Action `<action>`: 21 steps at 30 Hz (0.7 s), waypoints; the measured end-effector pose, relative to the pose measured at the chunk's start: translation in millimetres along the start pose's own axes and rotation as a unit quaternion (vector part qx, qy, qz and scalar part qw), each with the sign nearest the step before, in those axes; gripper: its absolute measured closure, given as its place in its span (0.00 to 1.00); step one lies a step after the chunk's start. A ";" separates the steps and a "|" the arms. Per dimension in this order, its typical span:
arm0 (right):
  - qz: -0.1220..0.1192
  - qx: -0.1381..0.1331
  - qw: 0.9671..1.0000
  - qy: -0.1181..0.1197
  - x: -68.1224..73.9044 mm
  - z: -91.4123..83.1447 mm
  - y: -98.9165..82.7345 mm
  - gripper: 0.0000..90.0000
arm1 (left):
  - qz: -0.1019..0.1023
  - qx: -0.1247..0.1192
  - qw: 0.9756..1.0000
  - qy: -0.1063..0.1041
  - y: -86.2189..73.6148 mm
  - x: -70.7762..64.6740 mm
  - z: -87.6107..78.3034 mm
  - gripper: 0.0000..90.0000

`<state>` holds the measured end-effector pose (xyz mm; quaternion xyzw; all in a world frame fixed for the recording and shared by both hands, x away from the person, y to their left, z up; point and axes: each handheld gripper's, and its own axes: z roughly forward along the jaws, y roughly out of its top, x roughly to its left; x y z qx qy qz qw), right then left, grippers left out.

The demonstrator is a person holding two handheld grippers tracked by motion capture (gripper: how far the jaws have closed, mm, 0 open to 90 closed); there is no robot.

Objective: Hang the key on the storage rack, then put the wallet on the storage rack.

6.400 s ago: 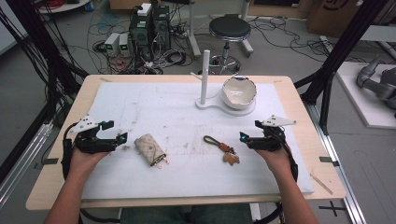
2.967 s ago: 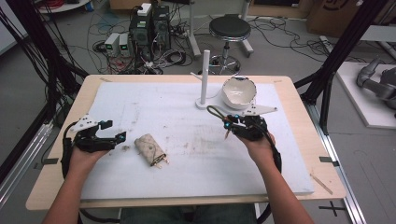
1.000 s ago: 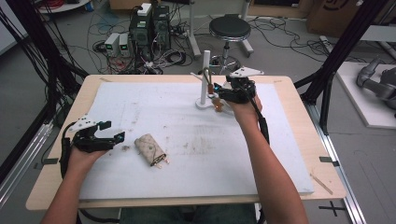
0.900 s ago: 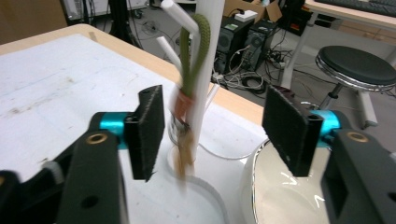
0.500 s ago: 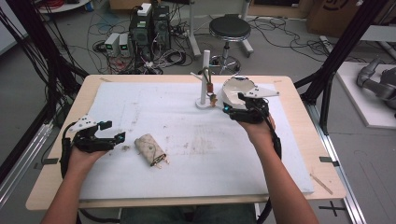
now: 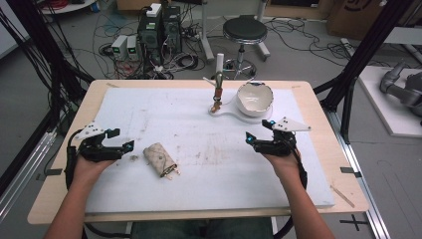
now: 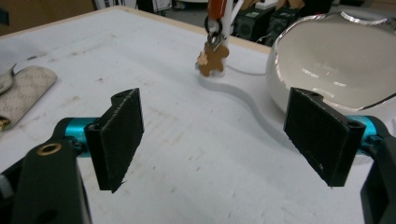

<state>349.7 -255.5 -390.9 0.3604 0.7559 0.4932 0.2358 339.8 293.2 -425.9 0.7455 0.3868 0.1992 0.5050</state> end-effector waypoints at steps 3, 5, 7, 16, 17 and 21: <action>0.001 -0.001 1.000 0.008 0.7 -0.4 -5.2 0.22 | 0.006 0.001 1.000 -0.009 1.0 -2.2 2.1 0.20; 0.001 0.001 1.000 0.009 0.3 0.5 -7.8 0.22 | 0.013 0.003 1.000 -0.011 1.8 -3.8 3.5 0.20; 0.004 0.009 1.000 0.009 -1.3 2.3 -10.9 0.22 | 0.013 0.003 1.000 -0.012 2.0 -4.6 4.2 0.20; 0.016 0.022 1.000 -0.003 -9.8 2.6 -15.9 0.22 | 0.011 0.005 1.000 -0.006 1.9 -3.6 5.2 0.20; 0.015 0.023 1.000 -0.004 -9.9 2.5 -16.0 0.22 | 0.011 0.006 1.000 -0.006 1.8 -3.5 5.8 0.20; 0.017 0.021 1.000 -0.008 -10.4 1.5 -16.0 0.22 | 0.010 0.005 1.000 -0.004 2.4 -3.7 4.3 0.20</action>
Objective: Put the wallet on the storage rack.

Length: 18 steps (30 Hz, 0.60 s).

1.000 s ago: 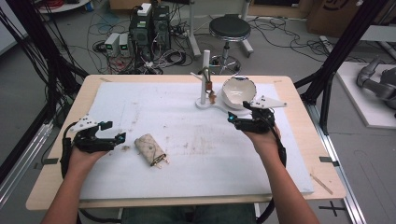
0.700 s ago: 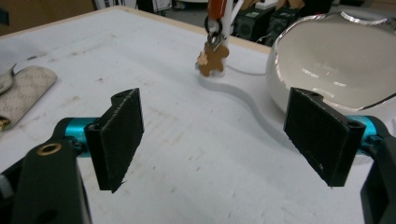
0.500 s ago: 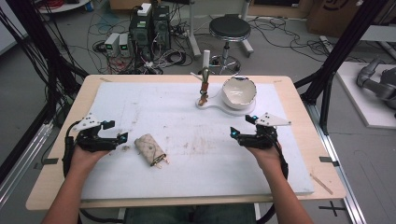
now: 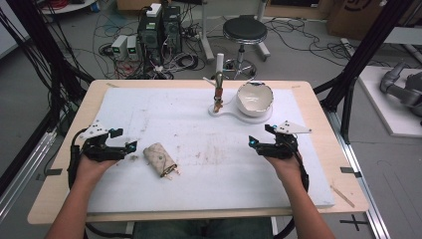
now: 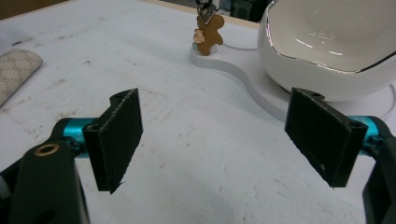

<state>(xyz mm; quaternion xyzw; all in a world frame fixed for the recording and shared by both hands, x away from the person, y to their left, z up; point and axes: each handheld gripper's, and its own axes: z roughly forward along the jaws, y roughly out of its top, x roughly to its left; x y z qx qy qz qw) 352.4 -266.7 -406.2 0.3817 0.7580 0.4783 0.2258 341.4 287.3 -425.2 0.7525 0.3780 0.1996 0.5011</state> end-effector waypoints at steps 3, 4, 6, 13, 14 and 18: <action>0.001 -0.001 1.000 -0.001 1.4 -0.4 0.4 0.22 | 0.000 -0.002 1.000 0.000 0.1 0.5 -1.3 0.20; -0.001 0.000 1.000 -0.002 2.9 -0.1 1.2 0.22 | -0.001 -0.002 1.000 0.001 0.1 0.5 -2.0 0.20; -0.003 -0.001 1.000 -0.001 4.8 0.8 2.8 0.22 | 0.000 -0.002 1.000 0.001 -0.7 -0.1 -4.5 0.20; -0.009 0.003 1.000 0.012 22.7 14.1 12.6 0.22 | 0.001 -0.001 1.000 0.004 -4.3 -1.4 -12.9 0.20; -0.010 0.005 1.000 0.016 25.7 16.5 13.9 0.22 | 0.000 -0.002 1.000 0.005 -4.8 -1.3 -14.8 0.20; -0.017 0.010 0.999 0.031 39.5 26.1 20.2 0.22 | -0.001 -0.005 1.000 0.012 -7.7 -0.1 -23.4 0.20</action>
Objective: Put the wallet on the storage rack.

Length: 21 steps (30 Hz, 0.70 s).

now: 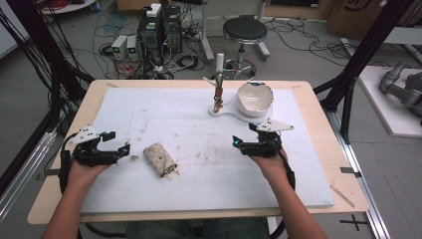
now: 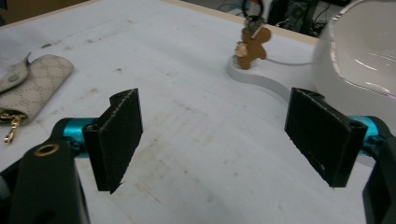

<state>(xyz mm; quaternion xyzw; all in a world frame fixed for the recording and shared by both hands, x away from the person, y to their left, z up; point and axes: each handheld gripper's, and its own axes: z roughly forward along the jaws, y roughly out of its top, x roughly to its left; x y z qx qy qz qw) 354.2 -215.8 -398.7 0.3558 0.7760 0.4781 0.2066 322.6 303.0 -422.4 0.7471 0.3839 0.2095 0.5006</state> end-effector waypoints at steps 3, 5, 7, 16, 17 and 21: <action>-0.005 -0.002 1.000 0.012 11.5 7.7 5.0 0.22 | -0.005 0.000 1.000 0.007 -4.1 1.5 -8.3 0.20; -0.011 0.003 1.000 0.019 18.7 13.2 8.0 0.22 | -0.006 0.000 1.000 0.007 -4.7 1.6 -9.5 0.20; -0.019 0.006 0.999 0.029 29.0 20.5 11.7 0.22 | -0.007 -0.002 1.000 0.011 -6.3 1.7 -14.5 0.20; -0.045 0.025 0.996 0.073 75.3 54.0 26.0 0.22 | -0.007 -0.003 1.000 0.014 -8.5 2.2 -19.1 0.20; -0.045 0.025 0.996 0.073 75.3 54.0 26.0 0.22 | -0.005 -0.001 1.000 0.013 -8.1 2.1 -18.5 0.20; -0.049 0.033 0.994 0.088 92.6 71.5 31.2 0.22 | -0.001 -0.005 1.000 0.010 -5.8 2.6 -16.6 0.20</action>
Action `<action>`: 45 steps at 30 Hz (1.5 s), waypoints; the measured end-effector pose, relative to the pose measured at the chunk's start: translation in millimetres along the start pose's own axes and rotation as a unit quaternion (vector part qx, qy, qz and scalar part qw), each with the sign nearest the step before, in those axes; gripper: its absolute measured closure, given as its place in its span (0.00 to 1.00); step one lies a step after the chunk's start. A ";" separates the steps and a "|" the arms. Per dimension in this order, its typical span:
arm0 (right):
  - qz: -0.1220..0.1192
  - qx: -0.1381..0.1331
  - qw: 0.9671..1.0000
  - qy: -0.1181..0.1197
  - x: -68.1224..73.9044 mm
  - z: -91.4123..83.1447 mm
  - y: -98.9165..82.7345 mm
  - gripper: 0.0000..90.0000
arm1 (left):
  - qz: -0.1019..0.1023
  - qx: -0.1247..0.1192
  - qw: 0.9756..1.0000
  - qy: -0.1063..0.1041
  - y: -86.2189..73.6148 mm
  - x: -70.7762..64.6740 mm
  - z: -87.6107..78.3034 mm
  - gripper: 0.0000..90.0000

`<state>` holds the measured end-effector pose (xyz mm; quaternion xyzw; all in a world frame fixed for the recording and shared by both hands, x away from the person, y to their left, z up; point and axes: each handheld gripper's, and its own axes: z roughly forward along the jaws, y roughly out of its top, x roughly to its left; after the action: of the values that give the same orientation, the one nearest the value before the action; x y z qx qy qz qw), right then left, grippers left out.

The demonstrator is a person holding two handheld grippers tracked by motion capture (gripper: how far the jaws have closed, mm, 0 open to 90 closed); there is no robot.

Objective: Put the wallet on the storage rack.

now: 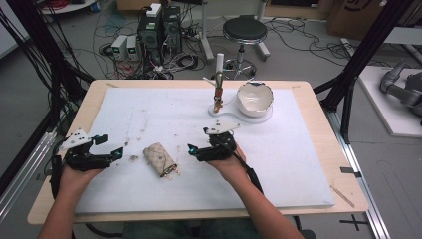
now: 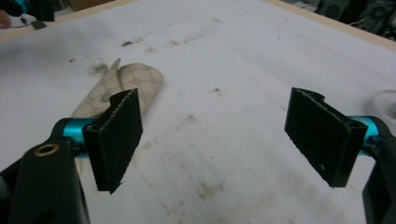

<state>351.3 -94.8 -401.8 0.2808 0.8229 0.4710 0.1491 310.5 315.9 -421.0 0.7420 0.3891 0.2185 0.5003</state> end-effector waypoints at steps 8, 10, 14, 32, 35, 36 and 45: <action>-0.012 0.018 0.999 0.026 22.4 33.9 8.3 0.22 | -0.010 -0.006 1.000 0.007 -0.5 7.1 -1.4 0.20; -0.010 0.021 0.999 0.031 26.0 38.6 8.3 0.22 | -0.010 -0.005 1.000 0.007 -0.8 7.5 -0.9 0.20; -0.010 0.028 0.999 0.037 32.8 46.2 7.5 0.22 | -0.007 -0.004 1.000 0.006 -0.6 7.0 -1.0 0.20; -0.018 0.069 0.995 0.068 62.7 81.4 -1.0 0.22 | -0.012 -0.007 1.000 0.012 -1.8 10.1 -4.5 0.20; -0.014 0.072 0.995 0.072 66.4 84.2 -1.6 0.22 | -0.012 -0.007 1.000 0.011 -1.8 10.3 -4.5 0.20; -0.014 0.078 0.994 0.076 68.5 85.8 -2.7 0.22 | -0.012 -0.008 1.000 0.011 -1.9 10.4 -4.5 0.20; -0.043 0.110 0.991 0.061 80.0 91.0 -5.2 0.20 | -0.009 -0.008 1.000 0.012 -1.3 10.3 -5.3 0.20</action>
<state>332.2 14.2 -451.3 0.2306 0.8887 0.3867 0.0866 312.4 327.5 -420.7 0.7316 0.4003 0.2259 0.5036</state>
